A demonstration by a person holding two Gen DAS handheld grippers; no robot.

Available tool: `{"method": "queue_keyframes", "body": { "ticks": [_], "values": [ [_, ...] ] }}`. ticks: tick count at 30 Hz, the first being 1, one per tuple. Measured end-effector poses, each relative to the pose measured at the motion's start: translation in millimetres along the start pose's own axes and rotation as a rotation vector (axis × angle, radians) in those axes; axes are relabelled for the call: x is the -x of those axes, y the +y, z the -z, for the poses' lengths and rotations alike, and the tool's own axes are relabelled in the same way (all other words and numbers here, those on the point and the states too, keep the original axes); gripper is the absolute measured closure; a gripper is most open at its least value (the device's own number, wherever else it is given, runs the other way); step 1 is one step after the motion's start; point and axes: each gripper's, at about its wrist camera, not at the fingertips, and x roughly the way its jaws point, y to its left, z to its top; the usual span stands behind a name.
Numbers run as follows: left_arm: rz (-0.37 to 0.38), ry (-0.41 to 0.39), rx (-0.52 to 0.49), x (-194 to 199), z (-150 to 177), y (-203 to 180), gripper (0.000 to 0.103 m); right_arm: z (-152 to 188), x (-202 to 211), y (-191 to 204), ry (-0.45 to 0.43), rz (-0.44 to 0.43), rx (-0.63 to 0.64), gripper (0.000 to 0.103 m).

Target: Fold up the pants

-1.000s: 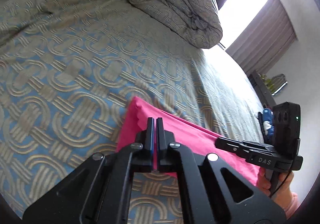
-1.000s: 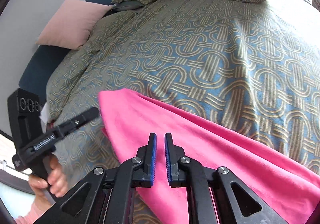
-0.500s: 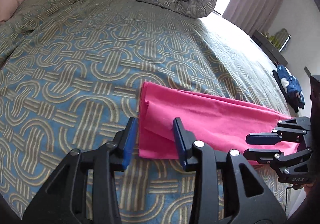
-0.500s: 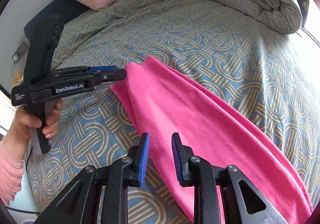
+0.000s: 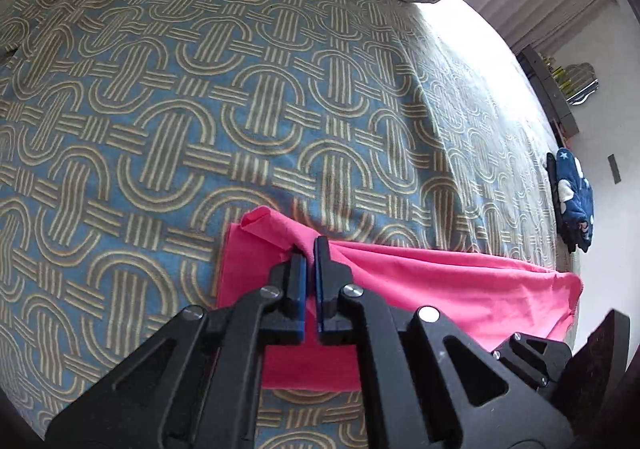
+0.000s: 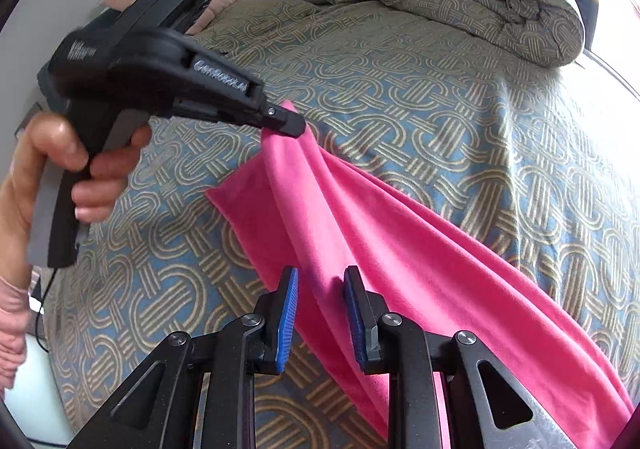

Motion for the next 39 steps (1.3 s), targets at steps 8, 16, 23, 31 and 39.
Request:
{"method": "queue_keyframes", "body": {
  "ticks": [8,16,23,31,39],
  "values": [
    [-0.043,0.146,0.105,-25.6,-10.1,5.3,0.098,6.3,-16.2,44.0,-0.053,0.226,0.281,0.057],
    [-0.01,0.054,0.088,17.1,0.9,30.3,0.091,-15.2,-28.8,12.8,-0.023,0.099,0.1,0.1],
    [-0.142,-0.097,0.114,64.3,38.4,71.2,0.076,-19.8,-12.1,-34.4,0.045,-0.418,-0.193,0.096],
    [-0.098,-0.014,0.12,41.6,87.6,85.3,0.076,4.5,-7.6,-32.3,0.069,-0.338,-0.236,0.064],
    [-0.05,-0.078,0.007,26.5,85.9,46.3,0.043,10.4,22.6,-44.5,0.028,-0.138,-0.188,0.064]
  ]
}}
